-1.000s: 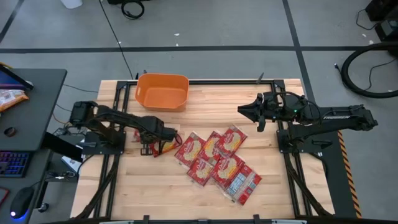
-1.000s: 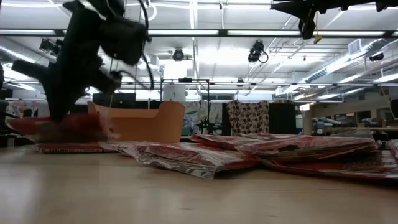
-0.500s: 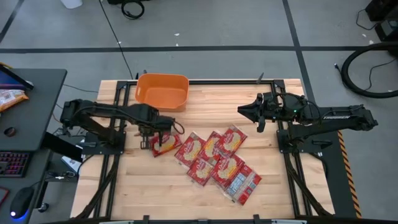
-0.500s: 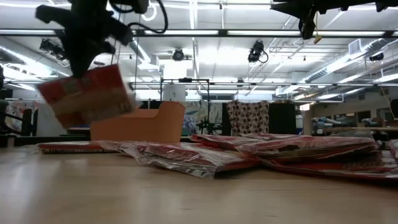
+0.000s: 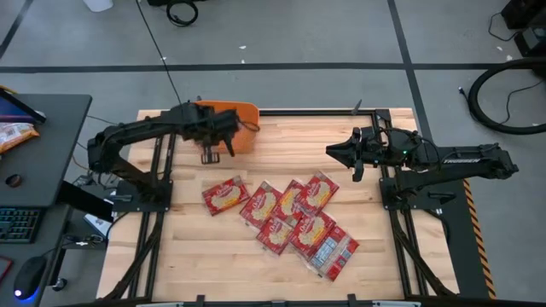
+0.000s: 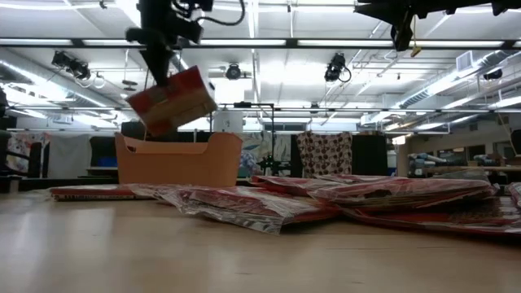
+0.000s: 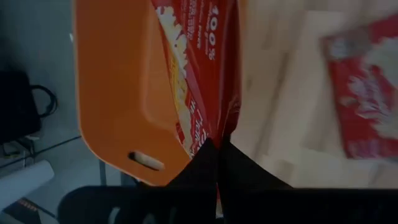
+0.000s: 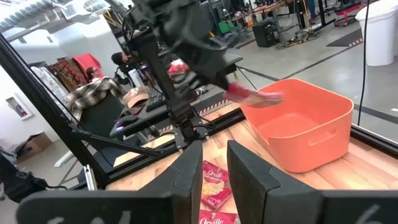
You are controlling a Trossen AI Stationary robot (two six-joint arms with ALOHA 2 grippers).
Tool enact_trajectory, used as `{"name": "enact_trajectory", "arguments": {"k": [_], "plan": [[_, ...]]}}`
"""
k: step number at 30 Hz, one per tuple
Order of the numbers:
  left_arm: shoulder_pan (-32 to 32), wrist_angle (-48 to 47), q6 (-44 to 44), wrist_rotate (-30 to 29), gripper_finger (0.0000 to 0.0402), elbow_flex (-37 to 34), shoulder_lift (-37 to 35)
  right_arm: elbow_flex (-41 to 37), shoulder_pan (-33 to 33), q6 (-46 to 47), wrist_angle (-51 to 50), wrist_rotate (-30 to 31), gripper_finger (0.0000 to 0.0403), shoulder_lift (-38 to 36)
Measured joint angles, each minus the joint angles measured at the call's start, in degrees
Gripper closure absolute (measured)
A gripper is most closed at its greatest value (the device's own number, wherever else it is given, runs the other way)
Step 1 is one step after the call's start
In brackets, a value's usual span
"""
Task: Sort popcorn bags into baskets
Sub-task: Put the red popcorn bag into the orange bin
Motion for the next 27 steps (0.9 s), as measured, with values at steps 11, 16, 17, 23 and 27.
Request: {"name": "enact_trajectory", "arguments": {"k": [11,16,17,23,27], "plan": [[9.3,9.9,15.6,-1.0,0.0401,0.0,12.7,0.0,0.0,1.5,-0.1,2.1,0.0324,0.0],[13.5,13.0,18.0,-4.0,0.0401,0.0,18.3,0.0,0.0,3.0,-0.2,4.5,0.0324,0.0],[14.4,13.7,18.0,-4.8,0.0401,0.0,19.1,0.0,0.0,3.4,-0.2,4.8,0.0324,0.0],[17.8,15.7,15.5,-2.6,0.0348,0.0,21.3,0.0,0.0,5.6,-0.2,5.7,0.0324,0.0],[17.1,14.9,13.4,3.8,0.0292,0.0,20.4,0.0,0.0,6.0,-0.2,5.7,0.0324,0.0]]}}
